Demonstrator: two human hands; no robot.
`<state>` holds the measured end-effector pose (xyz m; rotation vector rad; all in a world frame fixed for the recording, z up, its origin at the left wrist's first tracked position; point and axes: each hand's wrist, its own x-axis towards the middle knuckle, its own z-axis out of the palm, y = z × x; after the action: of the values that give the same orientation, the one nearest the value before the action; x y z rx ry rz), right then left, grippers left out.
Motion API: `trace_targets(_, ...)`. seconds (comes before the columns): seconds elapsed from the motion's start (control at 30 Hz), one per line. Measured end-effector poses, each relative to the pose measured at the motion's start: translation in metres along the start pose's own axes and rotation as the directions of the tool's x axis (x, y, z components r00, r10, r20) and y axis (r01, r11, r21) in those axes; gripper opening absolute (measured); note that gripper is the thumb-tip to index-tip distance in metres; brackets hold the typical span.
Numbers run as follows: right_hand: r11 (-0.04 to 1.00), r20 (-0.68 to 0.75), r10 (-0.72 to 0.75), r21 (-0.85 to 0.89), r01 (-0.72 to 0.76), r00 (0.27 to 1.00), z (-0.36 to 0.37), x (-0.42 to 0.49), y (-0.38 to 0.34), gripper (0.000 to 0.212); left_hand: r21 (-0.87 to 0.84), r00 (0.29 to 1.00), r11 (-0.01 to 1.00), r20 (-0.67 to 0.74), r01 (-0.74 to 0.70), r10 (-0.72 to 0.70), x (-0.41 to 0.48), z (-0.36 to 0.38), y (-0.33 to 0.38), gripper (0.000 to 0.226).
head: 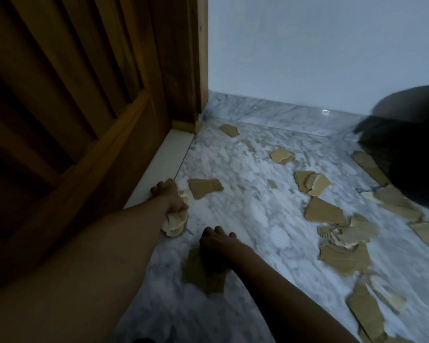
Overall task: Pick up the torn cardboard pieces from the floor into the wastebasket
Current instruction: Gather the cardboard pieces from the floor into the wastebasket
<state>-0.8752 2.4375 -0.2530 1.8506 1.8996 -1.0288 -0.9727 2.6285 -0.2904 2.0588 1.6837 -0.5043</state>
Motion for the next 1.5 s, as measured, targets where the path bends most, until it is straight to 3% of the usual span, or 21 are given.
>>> trace_targets(0.13,0.998,0.044,0.036,0.058,-0.038,0.998,0.003,0.008,0.004,0.035,-0.134,0.999,0.991,-0.031,0.006,-0.01,-0.001,0.001,-0.002,0.091)
trace_targets(0.2,0.994,0.073,0.049,0.096,-0.056,0.996,0.003,0.013,0.003,0.024,-0.223,0.999,0.975,-0.033,0.02,-0.028,0.001,0.0,0.001,0.106)
trace_targets(0.3,0.987,0.057,0.074,0.135,-0.081,0.996,0.002,0.018,0.002,0.027,-0.268,0.997,0.963,-0.079,-0.013,-0.008,0.001,0.001,0.007,0.122)
trace_targets(0.37,0.973,0.075,0.097,0.204,-0.111,0.992,0.003,0.017,0.004,0.033,-0.322,0.993,0.946,-0.121,-0.04,0.001,0.002,0.0,0.01,0.111)
trace_targets(0.5,0.929,0.052,0.119,0.346,-0.13,0.992,0.005,0.008,0.027,0.046,-0.385,0.969,0.905,-0.227,-0.184,0.1,-0.003,-0.016,0.025,0.069)
trace_targets(0.6,0.762,-0.021,0.225,0.626,-0.163,0.974,0.005,-0.004,0.064,0.041,-0.351,0.958,0.897,-0.196,-0.269,0.21,0.001,-0.023,0.044,0.056)
trace_targets(0.7,0.449,-0.037,0.36,0.883,-0.139,0.932,0.002,-0.021,0.092,0.026,-0.223,0.977,0.954,-0.116,-0.202,0.18,0.005,-0.014,0.062,0.073)
trace_targets(0.8,0.325,-0.051,0.394,0.942,-0.088,0.918,0.001,-0.03,0.102,0.008,-0.168,0.99,0.976,-0.005,-0.138,0.139,0.002,0.002,0.068,0.1)
trace_targets(0.93,0.128,-0.08,0.403,0.991,0.031,0.912,0.0,-0.029,0.108,0.016,0.001,0.99,0.99,0.012,-0.14,0.14,0.003,0.012,0.071,0.094)
trace_targets(1.2,-0.018,-0.166,0.569,0.977,0.214,0.805,-0.013,-0.029,0.117,0.026,-0.121,0.978,0.973,-0.093,-0.196,0.185,0.005,0.015,0.082,0.086)
trace_targets(1.27,-0.005,-0.172,0.659,0.972,0.233,0.732,-0.016,-0.02,0.128,0.026,-0.262,0.975,0.941,-0.111,-0.215,0.192,0.01,0.014,0.089,0.089)
trace_targets(1.33,0.087,-0.205,0.713,0.975,0.206,0.67,-0.014,-0.005,0.148,0.018,-0.365,0.973,0.903,-0.105,-0.228,0.203,0.017,0.008,0.102,0.083)
trace_targets(1.43,0.102,-0.18,0.71,0.983,0.153,0.681,-0.014,0.013,0.173,0.023,-0.381,0.96,0.882,-0.143,-0.276,0.239,0.041,-0.008,0.126,0.057)
trace_targets(1.5,0.088,-0.138,0.707,0.99,0.108,0.694,-0.023,0.011,0.168,0.021,-0.35,0.952,0.888,-0.176,-0.299,0.251,0.065,-0.025,0.149,0.062)
